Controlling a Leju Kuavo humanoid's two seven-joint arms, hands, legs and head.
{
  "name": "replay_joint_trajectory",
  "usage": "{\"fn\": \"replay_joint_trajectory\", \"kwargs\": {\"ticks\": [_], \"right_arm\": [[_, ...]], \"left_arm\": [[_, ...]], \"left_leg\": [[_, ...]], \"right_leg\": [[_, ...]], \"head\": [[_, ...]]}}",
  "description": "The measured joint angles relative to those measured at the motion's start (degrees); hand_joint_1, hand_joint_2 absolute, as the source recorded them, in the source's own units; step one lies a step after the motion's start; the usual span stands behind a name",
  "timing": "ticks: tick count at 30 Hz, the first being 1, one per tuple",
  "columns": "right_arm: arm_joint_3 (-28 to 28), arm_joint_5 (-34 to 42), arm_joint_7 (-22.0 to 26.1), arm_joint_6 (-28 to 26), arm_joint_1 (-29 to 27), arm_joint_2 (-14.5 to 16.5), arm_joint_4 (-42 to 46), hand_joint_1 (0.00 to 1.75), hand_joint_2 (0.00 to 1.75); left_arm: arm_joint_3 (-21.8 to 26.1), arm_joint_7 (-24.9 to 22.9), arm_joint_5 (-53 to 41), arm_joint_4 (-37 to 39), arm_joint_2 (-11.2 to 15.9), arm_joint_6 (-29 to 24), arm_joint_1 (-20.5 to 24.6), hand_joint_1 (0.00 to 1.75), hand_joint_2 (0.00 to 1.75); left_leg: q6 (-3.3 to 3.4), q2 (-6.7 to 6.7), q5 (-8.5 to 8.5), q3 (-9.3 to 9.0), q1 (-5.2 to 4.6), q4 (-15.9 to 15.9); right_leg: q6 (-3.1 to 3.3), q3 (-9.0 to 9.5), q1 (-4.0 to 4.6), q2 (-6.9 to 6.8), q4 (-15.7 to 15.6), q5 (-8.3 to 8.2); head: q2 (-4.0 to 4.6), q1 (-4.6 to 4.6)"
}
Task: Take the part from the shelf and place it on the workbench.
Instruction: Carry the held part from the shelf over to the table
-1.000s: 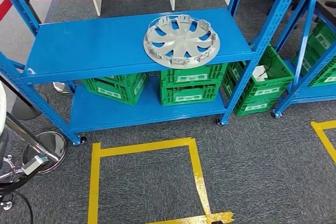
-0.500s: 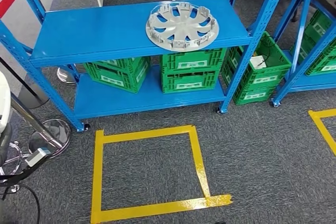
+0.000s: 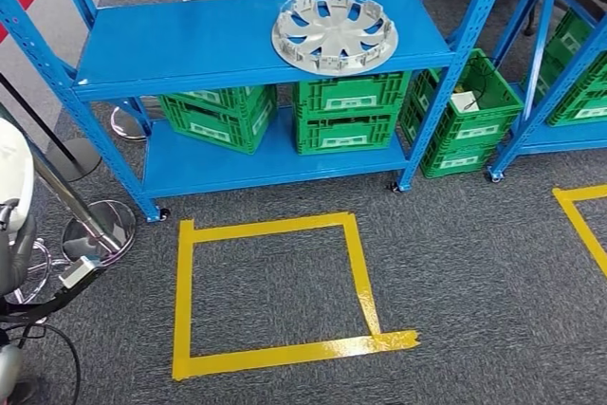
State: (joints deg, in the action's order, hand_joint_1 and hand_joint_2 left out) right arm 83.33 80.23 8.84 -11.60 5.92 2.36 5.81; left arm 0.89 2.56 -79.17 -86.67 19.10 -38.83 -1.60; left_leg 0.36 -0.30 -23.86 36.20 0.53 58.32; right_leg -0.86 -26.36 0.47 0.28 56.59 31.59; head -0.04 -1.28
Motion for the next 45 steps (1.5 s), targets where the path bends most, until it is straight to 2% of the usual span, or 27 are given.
{"fn": "replay_joint_trajectory", "kwargs": {"ticks": [2,3,5,7,8,10,12,14,16,17,19,22,23,24,26,27,28,30,31,33,34,36,38,39,41,43,45], "right_arm": [[-0.01,0.02,0.00,-0.06,-0.01,0.02,0.01,0.00,0.00],[-0.02,0.03,0.00,-0.07,-0.03,0.03,0.01,0.00,0.00],[-0.02,0.09,-0.01,-0.13,-0.06,0.04,-0.01,0.00,0.00],[-0.03,0.16,-0.01,-0.15,-0.05,0.02,-0.04,0.00,0.00],[-0.04,0.20,-0.01,-0.11,-0.03,0.02,-0.04,0.00,0.00],[-0.04,0.26,-0.01,-0.07,-0.02,0.02,-0.04,0.00,0.00],[-0.04,0.30,0.00,-0.05,-0.02,0.02,-0.04,0.00,0.00],[-0.04,0.34,-0.01,-0.10,-0.03,0.02,-0.04,0.00,0.00],[-0.04,0.35,-0.06,-0.49,-0.06,0.02,-0.04,0.00,0.00],[-0.04,0.33,-0.11,-0.94,-0.13,0.02,-0.07,0.00,0.00],[-0.03,0.20,-0.29,-2.43,-0.19,0.02,-0.15,0.00,0.00],[-0.02,0.10,-0.52,-5.21,-0.08,0.02,-0.23,0.00,0.00],[-0.02,0.10,-0.53,-5.89,-0.06,0.02,-0.23,0.00,0.00],[-0.02,0.10,-0.53,-6.36,-0.05,0.02,-0.24,0.00,0.00],[-0.03,0.12,-0.53,-6.90,-0.02,0.02,-0.24,0.00,0.00],[-0.04,0.13,-0.53,-7.04,0.00,0.02,-0.24,0.00,0.00],[-0.04,0.14,-0.52,-7.13,0.05,0.02,-0.25,0.00,0.00],[-0.04,0.14,-0.51,-7.21,0.22,0.02,-0.28,0.00,0.00],[-0.04,0.14,-0.50,-7.23,0.30,0.02,-0.30,0.00,0.00],[-0.04,0.14,-0.50,-7.25,0.36,0.02,-0.31,0.00,0.00],[-0.04,0.14,-0.51,-7.27,0.30,0.02,-0.31,0.00,0.00],[-0.04,0.15,-0.53,-7.31,0.13,0.02,-0.32,0.00,0.00],[-0.04,0.14,-0.53,-7.33,0.03,0.02,-0.33,0.00,0.00],[-0.04,0.15,-0.52,-7.34,0.01,0.02,-0.33,0.00,0.00],[-0.04,0.24,-0.50,-7.40,-0.02,0.02,-0.33,0.00,0.00],[-0.04,0.34,-0.44,-7.48,-0.01,0.03,-0.33,0.00,0.00],[-0.04,0.37,-0.34,-7.51,0.09,0.10,-0.33,0.00,0.00]], "left_arm": [[-0.08,-0.01,0.01,0.18,0.07,0.00,0.02,1.75,1.75],[-0.13,-0.03,0.03,0.29,0.14,0.01,-0.01,1.75,1.75],[-0.19,-0.09,0.13,0.50,0.38,0.00,-0.03,1.75,1.75],[-0.27,-0.14,0.28,0.70,0.53,0.00,-0.01,1.75,1.75],[-0.32,-0.16,0.33,0.80,0.56,0.01,0.00,1.75,1.75],[-0.38,-0.16,0.45,0.95,0.62,0.01,0.01,1.75,1.75],[-0.40,-0.17,0.51,1.00,0.74,0.01,0.14,1.75,1.75],[-0.44,-0.20,0.52,1.01,0.93,-0.01,0.40,1.75,1.75],[-0.48,-0.29,0.54,1.09,1.09,-0.01,0.65,1.75,1.75],[-0.52,-0.37,0.54,1.19,1.13,0.00,0.75,1.75,1.75],[-0.62,-0.61,0.55,1.38,1.13,0.07,0.99,1.75,1.75],[-0.73,-1.05,0.64,1.45,1.12,0.32,1.15,1.75,1.75],[-0.74,-1.15,0.68,1.45,1.10,0.46,1.15,1.75,1.75],[-0.75,-1.22,0.71,1.46,1.08,0.59,1.14,1.75,1.75],[-0.79,-1.31,0.72,1.48,1.04,0.75,1.13,1.75,1.75],[-0.79,-1.33,0.72,1.49,1.03,0.78,1.13,1.75,1.75],[-0.79,-1.35,0.72,1.49,1.03,0.79,1.13,1.75,1.75],[-0.78,-1.41,0.75,1.50,1.03,0.80,1.18,1.75,1.75],[-0.79,-1.45,0.80,1.50,1.04,0.80,1.21,1.75,1.75],[-0.81,-1.52,0.91,1.53,1.05,0.80,1.23,1.75,1.75],[-0.81,-1.54,0.95,1.55,1.07,0.80,1.21,1.75,1.75],[-0.81,-1.55,0.96,1.57,1.09,0.83,1.17,1.75,1.75],[-0.82,-1.56,0.96,1.65,1.10,0.86,1.13,1.75,1.75],[-0.82,-1.56,0.96,1.71,1.10,0.92,1.11,1.75,1.75],[-0.82,-1.57,0.96,1.81,1.10,1.16,1.08,1.75,1.75],[-0.82,-1.61,0.96,1.86,1.17,1.37,1.11,1.75,1.75],[-0.82,-1.67,0.97,1.87,1.37,1.44,1.14,1.75,1.75]], "left_leg": [[-0.72,0.02,0.96,0.45,0.16,-0.42],[-1.03,0.06,0.41,0.80,0.19,-0.27],[-1.48,0.13,-3.81,1.91,0.25,2.90],[-1.83,0.15,-9.32,3.14,0.36,10.03],[-1.98,0.15,-10.53,3.36,0.39,13.35],[-2.15,0.15,-9.01,1.97,0.41,15.59],[-2.13,0.15,-6.37,-2.52,0.43,10.48],[-1.71,0.20,-7.11,-7.35,0.22,3.12],[-1.00,0.24,-8.16,-8.91,-0.14,0.04],[-0.55,0.17,-7.75,-8.51,-0.10,-0.04],[0.37,-0.05,-6.45,-7.45,0.09,-0.26],[1.23,-0.22,-4.49,-4.88,0.23,-0.40],[1.23,-0.22,-3.83,-3.92,0.22,-0.38],[1.17,-0.23,-3.07,-2.96,0.22,-0.35],[0.91,-0.23,-1.66,-1.17,0.22,-0.30],[0.71,-0.23,-1.03,-0.49,0.22,-0.28],[0.47,-0.21,-0.49,0.02,0.16,-0.24],[-0.13,-0.19,0.51,0.55,0.06,-0.13],[-0.48,-0.20,1.03,0.70,0.07,-0.18],[-1.18,-0.19,1.70,0.95,0.26,-0.29],[-1.48,-0.17,0.97,1.18,0.37,0.18],[-1.92,-0.11,-3.12,2.30,0.50,4.11],[-2.22,-0.11,-7.93,4.05,0.50,11.53],[-2.28,-0.10,-9.02,4.54,0.48,14.56],[-2.08,-0.09,-7.65,3.09,0.39,14.72],[-1.39,-0.06,-4.61,-1.14,0.18,8.19],[-0.72,-0.05,-3.25,-4.06,-0.15,2.79]], "right_leg": [[0.33,0.19,0.01,-0.08,-1.42,-0.62],[0.68,-0.08,-0.09,-0.19,-1.68,-1.33],[1.57,-1.25,-0.36,-0.54,-1.98,-2.69],[1.98,-2.98,-0.23,-0.69,-1.41,-3.64],[1.97,-3.98,-0.18,-0.74,-0.94,-4.06],[1.86,-6.23,-0.18,-0.79,0.28,-4.79],[1.52,-8.50,-0.26,-0.79,1.72,-5.39],[0.96,-10.05,-0.20,-0.73,2.88,-6.05],[0.34,-10.59,-0.17,-0.69,3.09,-6.99],[0.00,-10.75,-0.19,-0.67,2.96,-7.47],[-0.68,-11.46,-0.26,-0.52,3.80,-5.87],[-1.51,-13.30,-0.53,-0.39,11.46,2.30],[-1.66,-13.75,-0.62,-0.39,14.97,3.67],[-1.79,-13.90,-0.66,-0.39,17.75,3.33],[-1.77,-12.35,-0.72,-0.39,19.00,-0.69],[-1.61,-10.21,-0.73,-0.37,16.73,-2.50],[-1.34,-6.91,-0.67,-0.35,12.59,-2.81],[-0.79,-0.53,-0.50,-0.28,3.16,-0.41],[-0.50,1.21,-0.34,-0.24,0.14,0.84],[0.24,1.23,-0.24,-0.30,-1.42,1.04],[0.75,0.93,-0.24,-0.39,-1.48,0.59],[1.62,0.29,-0.31,-0.66,-1.63,-0.33],[2.00,-0.26,-0.11,-0.77,-1.50,-1.05],[2.04,-0.59,0.01,-0.79,-1.36,-1.38],[2.03,-1.29,0.14,-0.78,-0.84,-1.75],[1.95,-1.97,0.22,-0.75,-0.15,-1.70],[1.62,-2.53,0.32,-0.70,0.48,-1.65]], "head": [[0.00,-0.02],[-0.01,0.04],[-0.01,0.39],[-0.01,0.72],[-0.01,0.76],[0.00,0.77],[0.00,0.78],[0.00,0.74],[0.00,0.71],[0.00,0.72],[0.00,0.68],[0.00,0.33],[0.00,0.27],[0.00,0.24],[0.00,0.18],[0.00,0.17],[0.00,0.16],[0.00,0.19],[0.00,0.20],[0.00,0.18],[0.00,0.23],[0.00,0.37],[0.00,0.48],[0.00,0.48],[0.00,0.48],[0.00,0.47],[0.00,0.45]]}}
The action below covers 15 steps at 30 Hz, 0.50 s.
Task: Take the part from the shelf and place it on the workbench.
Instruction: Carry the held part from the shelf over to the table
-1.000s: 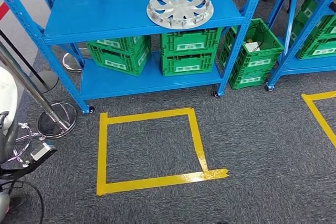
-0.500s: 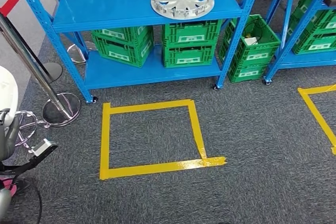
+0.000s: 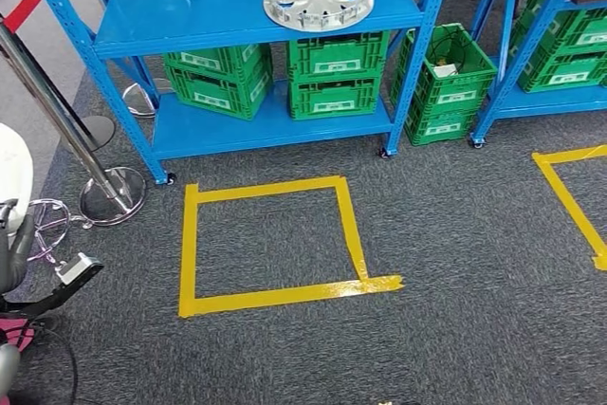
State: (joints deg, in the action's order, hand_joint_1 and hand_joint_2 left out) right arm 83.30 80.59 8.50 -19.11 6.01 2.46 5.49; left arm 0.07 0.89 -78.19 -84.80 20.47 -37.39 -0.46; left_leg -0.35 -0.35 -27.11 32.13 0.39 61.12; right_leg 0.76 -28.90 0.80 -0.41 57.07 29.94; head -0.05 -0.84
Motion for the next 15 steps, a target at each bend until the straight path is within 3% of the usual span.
{"fn": "replay_joint_trajectory", "kwargs": {"ticks": [3,5,8,9,10,11,13,15], "right_arm": [[0.00,0.01,0.09,-0.01,-0.01,0.05,-0.01,0.00,0.00],[0.00,0.01,0.17,0.02,0.03,0.04,-0.01,0.00,0.00],[0.01,0.04,0.26,0.10,-0.01,0.03,0.00,0.00,0.00],[0.01,0.06,0.23,0.18,-0.09,0.03,0.00,0.00,0.00],[0.02,0.08,0.17,0.29,-0.17,0.03,0.00,0.00,0.00],[0.02,0.10,0.12,0.40,-0.21,0.03,-0.01,0.00,0.00],[0.02,0.13,0.04,0.61,-0.17,0.02,-0.02,0.00,0.00],[0.02,0.10,-0.04,0.84,-0.02,0.01,-0.01,0.00,0.00]], "left_arm": [[0.01,-0.12,0.04,0.02,0.22,0.14,0.32,1.75,1.75],[-0.04,-0.15,0.05,0.03,0.20,0.42,0.64,1.75,1.75],[-0.17,-0.15,0.05,0.12,0.06,0.95,0.89,1.75,1.75],[-0.23,-0.15,0.04,0.21,0.00,1.15,0.98,1.75,1.75],[-0.31,-0.15,0.02,0.34,-0.06,1.34,1.12,1.75,1.75],[-0.38,-0.15,-0.01,0.47,-0.13,1.55,1.36,1.75,1.75],[-0.54,-0.15,-0.05,0.73,-0.25,1.95,2.09,1.75,1.75],[-0.74,-0.15,-0.22,0.86,-0.29,2.23,2.98,1.75,1.75]], "left_leg": [[0.43,-0.04,-0.06,-0.41,-0.12,-2.22],[0.96,-0.10,0.05,-0.62,0.27,-3.73],[1.48,-0.18,0.59,-0.16,0.50,-4.32],[1.45,-0.18,0.74,0.02,0.51,-4.31],[1.37,-0.18,0.89,0.14,0.54,-4.30],[1.26,-0.18,1.02,0.22,0.59,-4.28],[0.93,-0.17,1.22,0.29,0.73,-4.20],[0.33,-0.14,1.47,0.58,0.64,-3.96]], "right_leg": [[-0.90,-0.74,-0.03,-0.04,0.29,-0.31],[-1.51,-1.99,0.00,0.11,1.75,0.93],[-2.57,-6.63,-0.53,0.33,11.39,5.76],[-2.86,-8.03,-0.77,0.32,14.50,6.66],[-3.08,-8.63,-0.97,0.32,15.84,6.54],[-3.25,-8.14,-1.15,0.31,14.90,5.34],[-3.39,-4.56,-1.43,0.31,7.72,1.42],[-3.16,-1.38,-1.41,0.38,1.24,-0.62]], "head": [[0.00,0.02],[0.00,-0.14],[0.00,-0.38],[0.00,-0.38],[0.00,-0.37],[0.00,-0.37],[0.00,-0.37],[0.00,-0.38]]}}
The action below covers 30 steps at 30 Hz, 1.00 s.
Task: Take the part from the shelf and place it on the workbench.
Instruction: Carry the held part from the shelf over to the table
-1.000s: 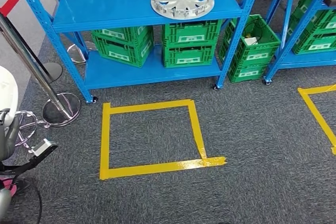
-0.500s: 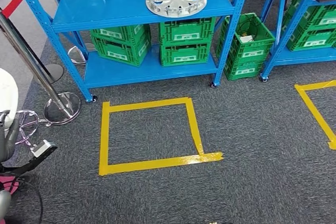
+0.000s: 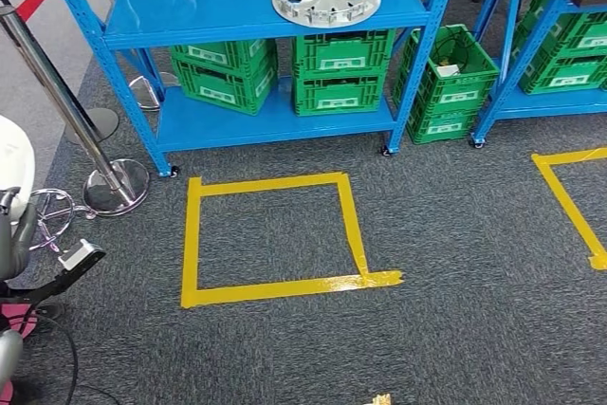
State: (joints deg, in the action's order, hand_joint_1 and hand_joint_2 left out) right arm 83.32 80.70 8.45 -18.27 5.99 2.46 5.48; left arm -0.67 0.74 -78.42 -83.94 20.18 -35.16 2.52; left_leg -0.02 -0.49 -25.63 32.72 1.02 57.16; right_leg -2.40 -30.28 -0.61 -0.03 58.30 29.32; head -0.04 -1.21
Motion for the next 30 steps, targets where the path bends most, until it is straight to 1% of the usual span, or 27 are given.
{"fn": "replay_joint_trajectory", "kwargs": {"ticks": [1,3,4,5,6,7,8,9,10,11,12,13,14,15,16,17,19,26,30], "right_arm": [[0.01,-0.03,-0.09,0.15,0.03,0.00,0.01,0.00,0.00],[0.02,-0.11,-0.32,0.42,-0.05,0.01,0.01,0.00,0.00],[0.03,-0.12,-0.37,0.47,-0.12,0.00,0.01,0.00,0.00],[0.04,-0.12,-0.38,0.49,-0.15,-0.01,0.00,0.00,0.00],[0.04,-0.11,-0.32,0.50,-0.14,-0.01,-0.01,0.00,0.00],[0.04,-0.11,-0.24,0.50,-0.11,-0.01,-0.01,0.00,0.00],[0.04,-0.11,-0.11,0.50,-0.11,0.00,-0.01,0.00,0.00],[0.04,-0.11,0.07,0.50,-0.14,0.02,0.00,0.00,0.00],[0.04,-0.11,0.25,0.49,-0.17,0.03,0.01,0.00,0.00],[0.05,-0.11,0.44,0.48,-0.20,0.05,0.01,0.00,0.00],[0.05,-0.10,0.60,0.44,-0.20,0.07,0.01,0.00,0.00],[0.06,-0.10,0.70,0.42,-0.19,0.07,0.01,0.00,0.00],[0.07,-0.10,0.78,0.40,-0.16,0.07,0.01,0.00,0.00],[0.07,-0.10,0.84,0.39,-0.12,0.08,0.01,0.00,0.00],[0.07,-0.12,0.87,0.39,-0.09,0.08,0.01,0.00,0.00],[0.07,-0.12,0.90,0.40,-0.09,0.09,0.01,0.00,0.00],[0.07,-0.16,0.96,0.42,-0.14,0.09,0.01,0.00,0.00],[0.36,0.15,0.40,0.39,-0.19,0.09,0.01,0.00,0.00],[0.44,0.42,0.14,0.31,-0.19,0.09,0.01,0.00,0.00]], "left_arm": [[-0.16,0.00,-0.11,0.05,0.00,0.15,0.45,1.75,1.75],[-0.64,-0.01,-0.38,0.20,0.00,0.45,1.18,1.75,1.75],[-0.90,-0.04,-0.52,0.31,0.01,0.57,1.42,1.75,1.75],[-1.13,-0.08,-0.66,0.40,0.05,0.64,1.61,1.75,1.75],[-1.33,-0.13,-0.74,0.49,0.10,0.69,1.79,1.75,1.75],[-1.52,-0.17,-0.80,0.57,0.14,0.72,1.93,1.75,1.75],[-1.72,-0.20,-0.81,0.62,0.18,0.73,2.03,1.75,1.75],[-1.93,-0.24,-0.81,0.69,0.19,0.73,2.08,1.75,1.75],[-2.15,-0.28,-0.81,0.77,0.19,0.73,2.08,1.75,1.75],[-2.35,-0.34,-0.81,0.83,0.22,0.73,2.07,1.75,1.75],[-2.52,-0.38,-0.80,0.87,0.28,0.73,2.08,1.75,1.75],[-2.63,-0.42,-0.80,0.90,0.37,0.73,2.10,1.75,1.75],[-2.70,-0.45,-0.80,0.90,0.49,0.73,2.14,1.75,1.75],[-2.75,-0.47,-0.79,0.90,0.58,0.73,2.19,1.75,1.75],[-2.78,-0.50,-0.80,0.91,0.67,0.73,2.23,1.75,1.75],[-2.84,-0.53,-0.80,0.91,0.72,0.73,2.24,1.75,1.75],[-2.96,-0.61,-0.80,0.93,0.79,0.73,2.17,1.75,1.75],[-3.49,-0.77,-0.77,0.93,0.95,0.58,2.15,1.75,1.75],[-3.51,-0.77,-0.77,0.94,1.01,0.55,2.15,1.75,1.75]], "left_leg": [[-0.38,0.01,0.22,0.25,-0.07,0.09],[-1.18,0.03,0.76,0.69,-0.06,0.09],[-1.48,0.04,0.59,0.89,0.02,0.29],[-1.71,0.06,-0.29,1.28,0.09,1.21],[-1.87,0.07,-1.88,2.05,0.14,3.21],[-2.00,0.08,-4.08,3.26,0.18,6.44],[-2.09,0.09,-6.27,4.68,0.17,10.37],[-2.15,0.09,-7.86,5.89,0.16,13.90],[-2.13,0.09,-8.52,6.44,0.14,16.04],[-2.00,0.09,-8.08,5.98,0.11,16.00],[-1.78,0.09,-6.70,4.48,0.06,13.77],[-1.46,0.09,-4.87,2.24,-0.02,9.93],[-1.09,0.09,-3.64,0.03,-0.14,6.12],[-0.77,0.08,-2.85,-1.54,-0.29,2.99],[-0.62,0.08,-2.60,-2.34,-0.40,1.10],[-0.60,0.08,-2.78,-2.41,-0.50,0.52],[-0.71,0.09,-2.58,-2.11,-0.60,0.27],[-0.31,0.09,-2.36,-1.85,-1.00,0.47],[-0.23,0.09,-2.31,-1.77,-1.03,0.52]], "right_leg": [[0.27,0.54,0.09,0.07,-1.24,-0.12],[1.07,0.37,0.23,0.18,-1.29,-0.39],[1.54,0.16,0.20,0.17,-1.35,-0.70],[2.03,-0.01,0.16,0.14,-1.46,-1.02],[2.49,-0.19,0.11,0.10,-1.60,-1.32],[2.86,-0.42,0.16,0.06,-1.64,-1.55],[3.10,-0.72,0.28,0.06,-1.61,-1.72],[3.23,-1.03,0.43,0.05,-1.56,-1.87],[3.33,-1.32,0.58,0.04,-1.48,-2.01],[3.35,-1.57,0.70,0.05,-1.36,-2.12],[3.34,-1.75,0.80,0.05,-1.21,-2.20],[3.32,-1.85,0.88,0.06,-1.05,-2.23],[3.24,-1.96,1.00,0.07,-0.91,-2.27],[3.09,-2.15,1.10,0.08,-0.70,-2.32],[2.97,-2.44,1.22,0.06,-0.47,-2.32],[2.92,-2.75,1.30,0.02,-0.30,-2.33],[2.93,-3.08,1.30,-0.07,-0.14,-2.38],[2.20,-3.13,0.89,-0.02,-0.49,-2.96],[2.11,-3.19,0.83,-0.03,-0.53,-3.03]], "head": [[0.00,-0.01],[0.00,0.02],[0.00,0.03],[0.00,0.07],[0.00,0.12],[0.00,0.15],[0.00,0.16],[0.00,0.17],[0.00,0.16],[0.00,0.16],[0.00,0.17],[0.00,0.16],[0.00,0.14],[0.00,0.14],[0.00,0.09],[0.00,0.08],[0.00,0.04],[0.00,0.06],[0.00,0.06]]}}
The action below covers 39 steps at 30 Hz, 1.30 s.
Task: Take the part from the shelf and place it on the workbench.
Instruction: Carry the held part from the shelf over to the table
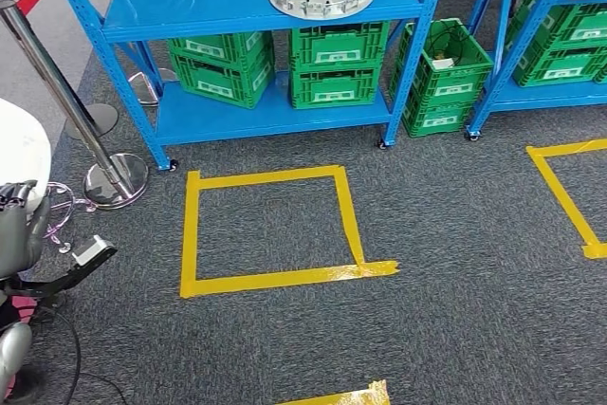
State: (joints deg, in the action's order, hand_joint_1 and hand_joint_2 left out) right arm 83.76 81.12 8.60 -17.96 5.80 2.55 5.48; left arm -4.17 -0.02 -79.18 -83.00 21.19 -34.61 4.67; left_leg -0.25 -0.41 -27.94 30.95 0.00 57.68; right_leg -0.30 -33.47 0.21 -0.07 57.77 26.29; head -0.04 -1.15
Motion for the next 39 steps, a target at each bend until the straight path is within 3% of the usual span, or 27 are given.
{"fn": "replay_joint_trajectory", "kwargs": {"ticks": [16,19,20,22,24,25,26,27,29,31,32,34,35,37,39], "right_arm": [[0.11,0.80,-2.06,-1.59,0.00,-0.27,-0.06,0.00,0.00],[0.20,0.84,-3.54,-2.86,0.06,-0.42,-0.10,0.00,0.00],[0.30,0.79,-4.06,-3.24,0.07,-0.50,-0.14,0.00,0.00],[0.60,0.74,-4.91,-3.77,0.05,-0.73,-0.22,0.00,0.00],[0.87,0.85,-5.39,-3.98,0.00,-0.97,-0.27,0.00,0.00],[0.96,0.96,-5.51,-3.99,-0.04,-1.10,-0.30,0.00,0.00],[1.00,1.10,-5.59,-3.95,-0.09,-1.22,-0.32,0.00,0.00],[1.01,1.25,-5.63,-3.85,-0.13,-1.37,-0.33,0.00,0.00],[1.02,1.44,-5.65,-3.58,-0.15,-1.57,-0.35,0.00,0.00],[1.03,1.49,-5.66,-3.35,-0.19,-1.72,-0.38,0.00,0.00],[1.03,1.49,-5.67,-3.31,-0.20,-1.79,-0.40,0.00,0.00],[1.05,1.46,-5.76,-3.33,-0.23,-1.99,-0.44,0.00,0.00],[1.08,1.42,-5.82,-3.39,-0.25,-2.03,-0.46,0.00,0.00],[1.20,1.33,-5.93,-3.46,-0.32,-2.07,-0.48,0.00,0.00],[1.38,1.29,-6.00,-3.50,-0.42,-2.07,-0.48,0.00,0.00]], "left_arm": [[-0.07,0.12,-0.04,0.01,0.31,-0.19,0.37,1.75,1.75],[-0.07,0.37,-0.08,0.01,0.62,-0.30,0.56,1.75,1.75],[-0.08,0.45,-0.14,0.02,0.72,-0.34,0.74,1.75,1.75],[-0.13,0.60,-0.44,0.06,0.72,-0.40,1.17,1.75,1.75],[-0.29,0.70,-1.04,0.22,0.52,-0.40,1.52,1.75,1.75],[-0.50,0.74,-1.41,0.39,0.36,-0.35,1.74,1.75,1.75],[-0.85,0.74,-1.85,0.62,0.15,-0.26,2.13,1.75,1.75],[-1.27,0.74,-2.22,0.87,-0.09,-0.13,2.66,1.75,1.75],[-2.16,0.62,-2.82,1.34,-0.48,0.21,4.03,1.75,1.75],[-2.92,0.43,-3.08,1.70,-0.66,0.49,5.29,1.75,1.75],[-3.22,0.38,-3.12,1.86,-0.68,0.57,5.69,1.75,1.75],[-3.72,0.32,-3.15,2.15,-0.67,0.68,6.05,1.75,1.75],[-3.95,0.25,-3.13,2.27,-0.63,0.74,6.18,1.75,1.75],[-4.43,0.02,-3.08,2.44,-0.57,0.90,6.62,1.75,1.75],[-4.85,-0.26,-3.06,2.55,-0.55,1.12,6.92,1.75,1.75]], "left_leg": [[0.05,0.01,0.04,0.14,0.14,0.09],[0.95,0.07,0.78,-0.08,0.17,-0.91],[1.35,0.14,1.32,-0.31,0.36,-1.72],[1.70,0.39,2.12,-0.55,0.79,-2.78],[1.71,0.89,2.32,-0.18,1.03,-2.78],[1.55,1.25,2.33,-0.01,1.21,-2.64],[1.25,1.73,2.30,0.15,1.47,-2.44],[0.82,2.31,2.20,0.31,1.82,-2.12],[-0.40,3.50,1.72,0.84,2.44,-1.01],[-1.54,4.43,1.46,1.63,2.64,0.13],[-2.00,4.87,1.59,1.96,2.64,0.31],[-2.56,5.17,1.79,2.31,2.78,0.39],[-2.69,4.42,1.36,2.68,2.75,1.06],[-2.68,2.15,-1.38,4.72,2.54,5.75],[-2.49,1.15,-5.01,7.99,2.25,13.43]], "right_leg": [[-0.08,-0.18,0.11,0.01,-0.04,-0.14],[-0.74,-0.07,-0.01,-0.10,-0.56,-0.42],[-0.99,-0.40,0.04,-0.08,0.01,0.25],[-1.40,-2.48,-0.10,0.05,4.51,3.37],[-1.96,-5.50,-0.60,0.10,11.74,6.75],[-2.30,-6.40,-0.91,0.10,13.98,7.32],[-2.69,-6.23,-1.26,0.11,13.98,6.75],[-3.11,-4.93,-1.64,0.24,11.74,5.23],[-4.11,-0.88,-2.43,2.09,4.42,2.55],[-3.88,1.25,-2.67,3.84,0.99,2.27],[-3.34,1.34,-2.53,4.02,1.19,2.59],[-2.12,1.16,-2.43,2.87,1.62,2.45],[-1.65,1.13,-2.39,2.28,1.65,2.39],[-0.84,1.02,-2.13,0.91,1.56,2.29],[-0.41,0.85,-1.62,-0.55,1.56,2.29]], "head": [[0.00,0.01],[0.00,0.04],[0.00,0.02],[0.00,-0.09],[0.00,-0.13],[0.00,-0.13],[0.00,-0.13],[0.00,-0.13],[0.00,-0.29],[-0.01,-0.48],[-0.01,-0.53],[0.00,-0.43],[0.00,-0.29],[0.00,0.09],[0.00,0.31]]}}
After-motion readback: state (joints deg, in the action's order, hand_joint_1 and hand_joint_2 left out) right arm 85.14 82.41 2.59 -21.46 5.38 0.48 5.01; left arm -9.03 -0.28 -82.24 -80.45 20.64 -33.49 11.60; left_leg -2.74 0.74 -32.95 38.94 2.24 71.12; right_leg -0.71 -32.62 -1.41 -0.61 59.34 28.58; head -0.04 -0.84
